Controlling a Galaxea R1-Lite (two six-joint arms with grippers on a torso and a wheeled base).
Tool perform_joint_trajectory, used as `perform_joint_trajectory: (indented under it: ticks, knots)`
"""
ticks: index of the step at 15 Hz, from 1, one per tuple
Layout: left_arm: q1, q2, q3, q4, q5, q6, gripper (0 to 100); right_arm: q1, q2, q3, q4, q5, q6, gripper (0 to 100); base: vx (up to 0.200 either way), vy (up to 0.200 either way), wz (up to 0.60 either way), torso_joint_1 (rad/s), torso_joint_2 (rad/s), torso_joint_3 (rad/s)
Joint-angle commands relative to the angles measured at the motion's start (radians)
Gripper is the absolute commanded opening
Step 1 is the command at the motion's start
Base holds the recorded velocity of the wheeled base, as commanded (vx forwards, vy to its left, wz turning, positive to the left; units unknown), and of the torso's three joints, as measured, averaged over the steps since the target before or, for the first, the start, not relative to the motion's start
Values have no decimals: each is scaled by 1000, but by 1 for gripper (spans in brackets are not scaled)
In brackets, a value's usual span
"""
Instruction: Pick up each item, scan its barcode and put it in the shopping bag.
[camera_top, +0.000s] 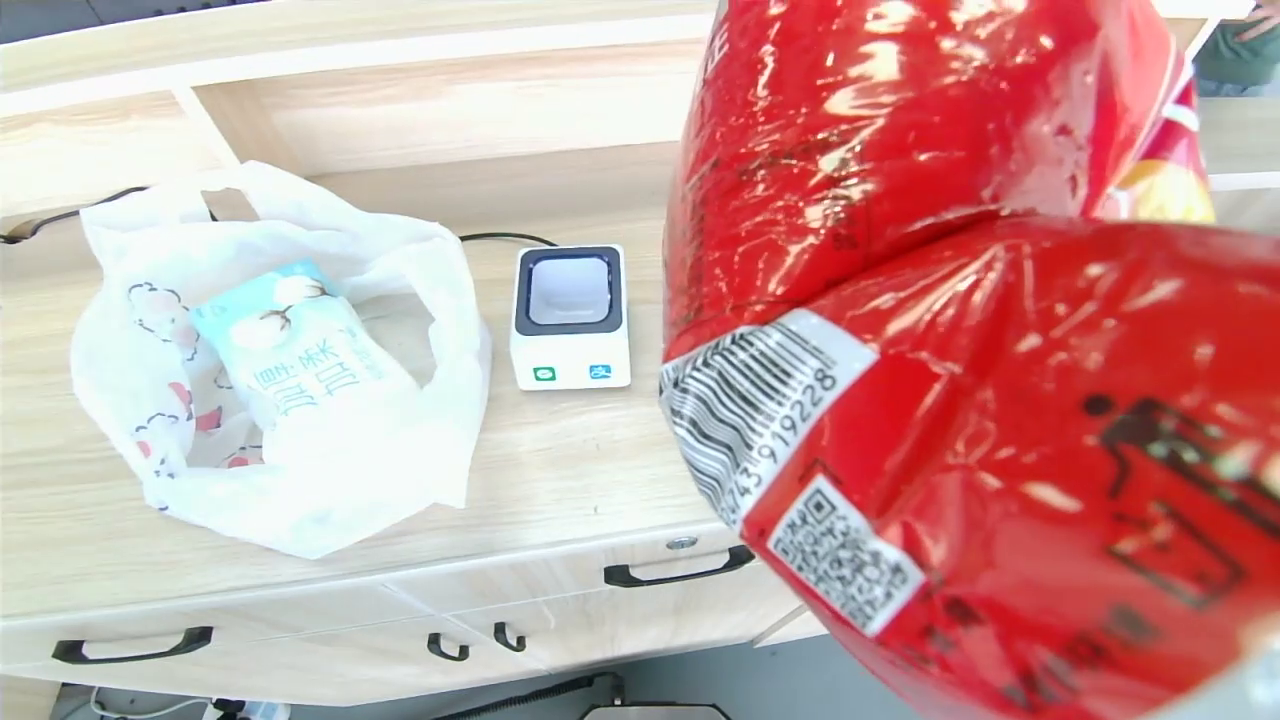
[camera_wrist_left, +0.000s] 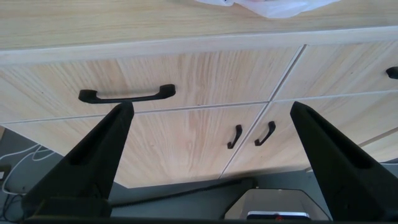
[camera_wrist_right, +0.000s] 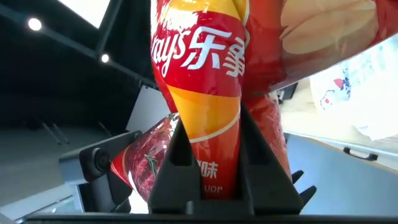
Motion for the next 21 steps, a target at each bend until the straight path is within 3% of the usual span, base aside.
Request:
perform_joint_trajectory:
  ticks: [1,6,13,21]
  knots:
    - [0,0,0,0,0,0,100,-17,-2,28,0,-1,15,0,0,0,0,0,0,0]
    - [0,0,0,0,0,0,100,-101,37,45,0,-1,101,0,0,0,0,0,0,0]
    - [0,0,0,0,0,0,100,-107,-81,203,0,-1,205,0,0,0,0,0,0,0]
    - [0,0,0,1,0,1,100,-112,-150,220,0,-1,270,0,0,0,0,0,0,0]
